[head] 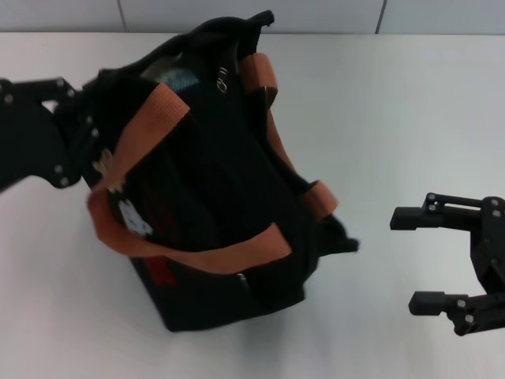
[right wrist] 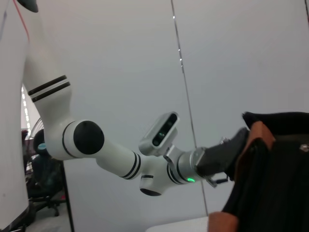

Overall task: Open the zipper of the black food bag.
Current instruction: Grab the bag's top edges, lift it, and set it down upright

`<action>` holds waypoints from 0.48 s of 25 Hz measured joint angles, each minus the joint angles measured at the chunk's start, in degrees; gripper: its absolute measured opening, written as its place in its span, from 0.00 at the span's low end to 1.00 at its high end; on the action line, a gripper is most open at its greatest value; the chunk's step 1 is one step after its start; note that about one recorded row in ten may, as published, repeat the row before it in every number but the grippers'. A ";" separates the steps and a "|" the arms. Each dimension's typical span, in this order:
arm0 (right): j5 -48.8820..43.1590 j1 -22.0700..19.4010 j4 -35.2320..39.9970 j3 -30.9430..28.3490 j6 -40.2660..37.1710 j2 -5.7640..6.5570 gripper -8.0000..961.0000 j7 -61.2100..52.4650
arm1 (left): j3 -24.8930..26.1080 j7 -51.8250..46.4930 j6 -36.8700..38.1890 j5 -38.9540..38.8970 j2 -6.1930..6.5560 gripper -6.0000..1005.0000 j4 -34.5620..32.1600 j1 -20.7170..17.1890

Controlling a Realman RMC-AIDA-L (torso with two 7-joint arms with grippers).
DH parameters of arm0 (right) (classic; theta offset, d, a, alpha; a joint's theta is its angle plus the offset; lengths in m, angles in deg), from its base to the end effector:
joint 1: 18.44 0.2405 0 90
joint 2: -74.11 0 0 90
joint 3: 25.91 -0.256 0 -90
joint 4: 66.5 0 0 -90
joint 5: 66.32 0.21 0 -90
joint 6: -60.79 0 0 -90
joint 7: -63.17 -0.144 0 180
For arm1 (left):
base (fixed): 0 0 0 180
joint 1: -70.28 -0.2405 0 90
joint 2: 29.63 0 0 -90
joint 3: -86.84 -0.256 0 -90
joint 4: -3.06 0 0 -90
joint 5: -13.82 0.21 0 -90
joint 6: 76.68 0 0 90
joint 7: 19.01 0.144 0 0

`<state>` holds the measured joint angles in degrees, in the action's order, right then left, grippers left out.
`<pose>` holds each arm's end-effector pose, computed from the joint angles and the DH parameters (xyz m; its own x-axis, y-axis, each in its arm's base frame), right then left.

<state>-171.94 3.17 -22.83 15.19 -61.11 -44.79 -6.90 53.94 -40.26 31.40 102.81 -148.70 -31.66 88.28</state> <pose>0.2449 0.2410 0.0365 0.7048 -0.1319 -0.6970 -0.1006 -0.9912 0.0859 -0.2759 0.2654 0.0563 0.6701 -0.5992 0.4382 -0.0436 -0.6211 -0.7825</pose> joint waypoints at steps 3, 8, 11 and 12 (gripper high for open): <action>0.01 -0.13 0.01 -1.81 0.00 -0.16 0.86 -0.04 | -0.58 0.11 0.72 -2.31 -0.06 0.10 -4.68 0.37; 0.55 0.32 -0.54 -5.32 0.55 -0.38 0.86 0.09 | -5.56 2.59 0.74 -7.06 -0.11 0.10 -7.33 -0.12; 2.57 0.57 -1.67 -5.89 0.77 -0.47 0.86 0.10 | -8.03 4.72 0.07 -7.66 -0.12 0.10 -7.14 -0.29; 5.06 0.55 -2.79 -5.96 1.12 -0.49 0.86 0.11 | -9.06 5.97 -0.32 -7.72 -0.12 0.10 -6.55 -0.31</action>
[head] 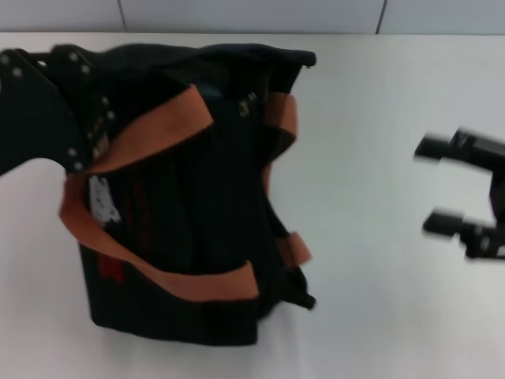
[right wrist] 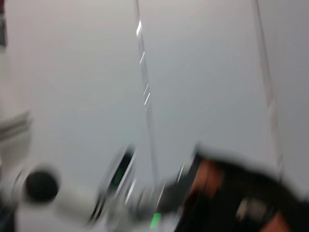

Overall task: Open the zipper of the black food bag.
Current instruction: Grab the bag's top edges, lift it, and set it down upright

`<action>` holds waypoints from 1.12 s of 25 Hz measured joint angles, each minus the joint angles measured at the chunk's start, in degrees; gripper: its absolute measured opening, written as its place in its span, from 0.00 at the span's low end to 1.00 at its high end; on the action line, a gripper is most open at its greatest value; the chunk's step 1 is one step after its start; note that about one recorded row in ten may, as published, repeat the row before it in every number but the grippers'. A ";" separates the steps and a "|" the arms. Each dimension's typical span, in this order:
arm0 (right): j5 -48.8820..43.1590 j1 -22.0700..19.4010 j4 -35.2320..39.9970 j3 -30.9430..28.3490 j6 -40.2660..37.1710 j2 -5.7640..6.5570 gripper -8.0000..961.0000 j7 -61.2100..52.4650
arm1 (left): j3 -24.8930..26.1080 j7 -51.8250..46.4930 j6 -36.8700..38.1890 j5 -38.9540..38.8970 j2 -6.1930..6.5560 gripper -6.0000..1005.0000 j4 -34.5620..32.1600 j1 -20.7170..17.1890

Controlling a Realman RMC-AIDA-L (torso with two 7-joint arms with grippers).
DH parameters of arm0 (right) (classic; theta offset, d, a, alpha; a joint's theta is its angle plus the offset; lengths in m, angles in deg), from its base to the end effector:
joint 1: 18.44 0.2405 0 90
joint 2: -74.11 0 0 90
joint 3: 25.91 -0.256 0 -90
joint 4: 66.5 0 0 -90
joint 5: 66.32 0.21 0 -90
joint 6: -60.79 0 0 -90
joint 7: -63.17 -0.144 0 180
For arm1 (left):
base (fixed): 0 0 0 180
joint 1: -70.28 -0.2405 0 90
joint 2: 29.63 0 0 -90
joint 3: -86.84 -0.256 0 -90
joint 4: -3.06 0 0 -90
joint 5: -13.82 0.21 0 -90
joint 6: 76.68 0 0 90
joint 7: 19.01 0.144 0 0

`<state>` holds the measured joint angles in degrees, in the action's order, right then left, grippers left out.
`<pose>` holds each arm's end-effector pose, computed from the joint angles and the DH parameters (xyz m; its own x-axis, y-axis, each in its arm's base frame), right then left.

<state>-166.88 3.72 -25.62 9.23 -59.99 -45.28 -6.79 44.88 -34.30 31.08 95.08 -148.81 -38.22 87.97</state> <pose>0.2435 0.2514 0.0474 0.6023 -0.0838 -0.7939 -0.1666 -0.9858 -0.0223 -0.2504 0.2735 0.0637 0.5783 -0.7542 0.3111 -0.2102 -0.5062 -0.8364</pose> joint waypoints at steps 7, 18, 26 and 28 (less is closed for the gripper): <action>7.13 0.44 -4.58 1.29 3.31 0.49 0.80 -0.26 | -4.27 9.46 -0.82 -0.16 0.00 0.10 7.26 -0.02; 1.60 2.79 -2.64 15.54 2.72 1.48 0.61 0.44 | -5.13 12.57 -0.47 -0.15 0.01 0.10 10.00 0.05; -10.07 6.58 -2.62 19.02 15.26 0.21 0.29 -6.55 | -5.93 12.63 -0.02 -0.15 0.00 0.10 10.37 0.80; -10.21 7.05 -2.63 20.47 17.54 0.19 0.24 -8.03 | -6.07 12.64 0.04 -0.15 0.00 0.10 10.48 0.85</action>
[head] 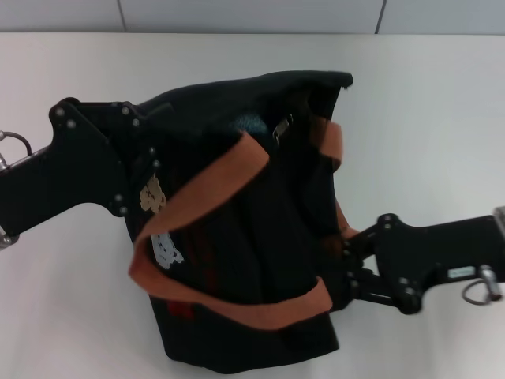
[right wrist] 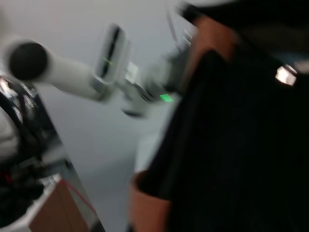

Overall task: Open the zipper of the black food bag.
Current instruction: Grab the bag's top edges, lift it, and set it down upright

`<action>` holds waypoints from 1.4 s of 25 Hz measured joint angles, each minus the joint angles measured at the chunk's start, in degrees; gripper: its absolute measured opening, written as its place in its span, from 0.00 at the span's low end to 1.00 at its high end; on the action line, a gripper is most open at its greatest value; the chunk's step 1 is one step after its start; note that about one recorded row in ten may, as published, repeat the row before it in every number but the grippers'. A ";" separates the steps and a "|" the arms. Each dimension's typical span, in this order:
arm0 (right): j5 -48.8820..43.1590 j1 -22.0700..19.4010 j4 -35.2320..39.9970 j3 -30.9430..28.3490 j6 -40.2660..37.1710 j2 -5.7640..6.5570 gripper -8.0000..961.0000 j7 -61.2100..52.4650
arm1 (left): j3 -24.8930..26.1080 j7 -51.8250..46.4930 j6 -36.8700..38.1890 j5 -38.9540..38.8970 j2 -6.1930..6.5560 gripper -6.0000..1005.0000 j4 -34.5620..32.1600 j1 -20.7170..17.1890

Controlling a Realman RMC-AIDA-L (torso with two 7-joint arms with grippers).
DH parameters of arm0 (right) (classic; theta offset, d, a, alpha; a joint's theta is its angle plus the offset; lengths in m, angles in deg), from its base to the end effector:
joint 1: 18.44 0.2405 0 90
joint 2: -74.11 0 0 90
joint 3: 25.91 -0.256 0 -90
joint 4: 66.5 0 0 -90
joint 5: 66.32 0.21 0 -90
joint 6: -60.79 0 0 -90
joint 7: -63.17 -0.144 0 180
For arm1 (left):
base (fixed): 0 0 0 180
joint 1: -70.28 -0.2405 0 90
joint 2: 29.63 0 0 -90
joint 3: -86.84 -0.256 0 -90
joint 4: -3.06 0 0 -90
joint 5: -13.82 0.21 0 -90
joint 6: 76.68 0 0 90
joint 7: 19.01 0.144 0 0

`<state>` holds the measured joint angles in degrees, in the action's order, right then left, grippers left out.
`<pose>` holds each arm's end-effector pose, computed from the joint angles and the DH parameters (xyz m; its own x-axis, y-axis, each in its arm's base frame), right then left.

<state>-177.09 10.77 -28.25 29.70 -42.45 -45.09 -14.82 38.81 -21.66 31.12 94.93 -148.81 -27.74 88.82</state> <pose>0.2308 0.2806 -0.0268 0.8484 -0.2943 -0.4400 -0.2275 -0.9533 0.1988 -0.2531 0.2613 0.0238 0.5393 -0.7816 0.3133 -0.2464 -0.5023 -0.8289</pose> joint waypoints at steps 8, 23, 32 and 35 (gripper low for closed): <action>-0.28 4.57 0.18 10.19 13.27 -0.29 0.17 -5.83 | -5.40 1.26 0.65 -3.52 0.00 0.10 1.59 0.27; 5.12 4.94 2.07 11.91 25.88 -0.38 0.18 -6.22 | -10.85 1.35 -0.32 -4.61 0.00 0.10 4.77 1.75; 10.91 -0.34 2.56 7.61 21.68 0.01 0.35 -4.44 | -13.87 2.31 -1.09 -4.83 0.00 0.10 6.43 3.18; 11.13 -1.69 2.31 1.80 17.57 0.09 0.41 -3.95 | -14.16 2.75 -1.56 -4.74 0.00 0.10 7.18 3.62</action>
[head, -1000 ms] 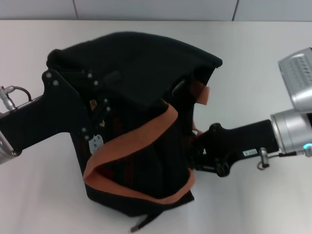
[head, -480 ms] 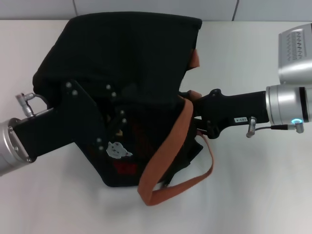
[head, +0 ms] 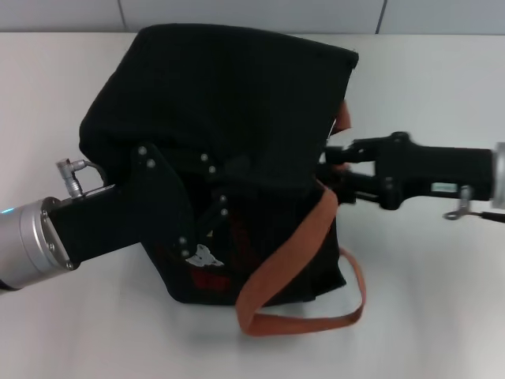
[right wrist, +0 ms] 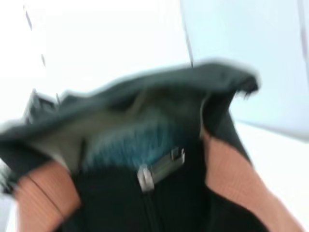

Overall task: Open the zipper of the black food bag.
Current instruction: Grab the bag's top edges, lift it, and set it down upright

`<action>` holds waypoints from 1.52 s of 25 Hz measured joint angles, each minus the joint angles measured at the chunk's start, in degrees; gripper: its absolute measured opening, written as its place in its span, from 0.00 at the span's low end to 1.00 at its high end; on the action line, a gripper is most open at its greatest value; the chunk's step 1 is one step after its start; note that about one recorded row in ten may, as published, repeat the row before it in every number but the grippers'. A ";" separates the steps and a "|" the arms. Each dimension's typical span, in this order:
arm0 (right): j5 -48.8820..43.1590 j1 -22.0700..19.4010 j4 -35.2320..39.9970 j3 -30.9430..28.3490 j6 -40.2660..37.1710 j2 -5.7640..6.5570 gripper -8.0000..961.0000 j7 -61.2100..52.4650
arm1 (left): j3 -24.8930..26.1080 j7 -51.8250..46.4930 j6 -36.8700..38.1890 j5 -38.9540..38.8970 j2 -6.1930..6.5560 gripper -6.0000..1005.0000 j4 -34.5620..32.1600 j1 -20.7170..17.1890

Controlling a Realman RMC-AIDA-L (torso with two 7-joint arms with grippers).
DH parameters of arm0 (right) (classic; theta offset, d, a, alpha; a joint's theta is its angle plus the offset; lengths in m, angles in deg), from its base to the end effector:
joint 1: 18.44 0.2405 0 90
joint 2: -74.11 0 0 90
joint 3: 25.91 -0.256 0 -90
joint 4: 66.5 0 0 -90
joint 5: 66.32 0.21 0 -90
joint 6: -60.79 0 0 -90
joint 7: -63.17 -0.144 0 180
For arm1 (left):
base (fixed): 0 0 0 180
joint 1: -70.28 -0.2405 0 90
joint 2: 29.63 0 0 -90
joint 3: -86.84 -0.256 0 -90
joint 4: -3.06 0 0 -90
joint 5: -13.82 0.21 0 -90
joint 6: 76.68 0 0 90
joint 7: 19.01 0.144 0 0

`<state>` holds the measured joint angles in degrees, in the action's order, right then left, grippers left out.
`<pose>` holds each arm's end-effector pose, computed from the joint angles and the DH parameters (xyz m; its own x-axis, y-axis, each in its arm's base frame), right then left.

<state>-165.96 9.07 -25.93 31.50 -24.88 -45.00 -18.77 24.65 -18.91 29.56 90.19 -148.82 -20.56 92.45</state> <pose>0.2342 0.3270 -0.0185 0.7830 -0.3160 -0.5357 -0.4173 -0.9056 -0.0759 -0.2328 0.2560 -0.0177 0.4781 -0.7581 0.4435 -0.2896 -0.6128 -0.7353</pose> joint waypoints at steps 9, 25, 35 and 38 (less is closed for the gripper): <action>0.08 -0.53 -10.13 -16.47 -18.67 3.58 0.42 -3.43 | -0.13 0.14 -0.40 0.10 0.00 0.10 0.07 0.07; -0.03 4.06 -15.42 -16.81 -18.13 2.36 0.41 -7.03 | -0.12 0.25 -0.68 0.11 0.00 0.10 0.07 0.28; -0.02 4.04 -15.51 -16.98 -16.20 2.16 0.41 -9.91 | -0.20 0.27 -0.56 0.10 0.00 0.10 0.07 0.44; -0.02 4.02 -15.57 -16.99 -16.07 2.33 0.41 -11.29 | -0.21 0.27 -0.58 0.10 0.01 0.10 0.07 0.45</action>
<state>-165.98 13.10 -41.50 14.51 -40.95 -42.67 -30.06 24.44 -18.64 28.98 90.29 -148.81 -20.49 92.90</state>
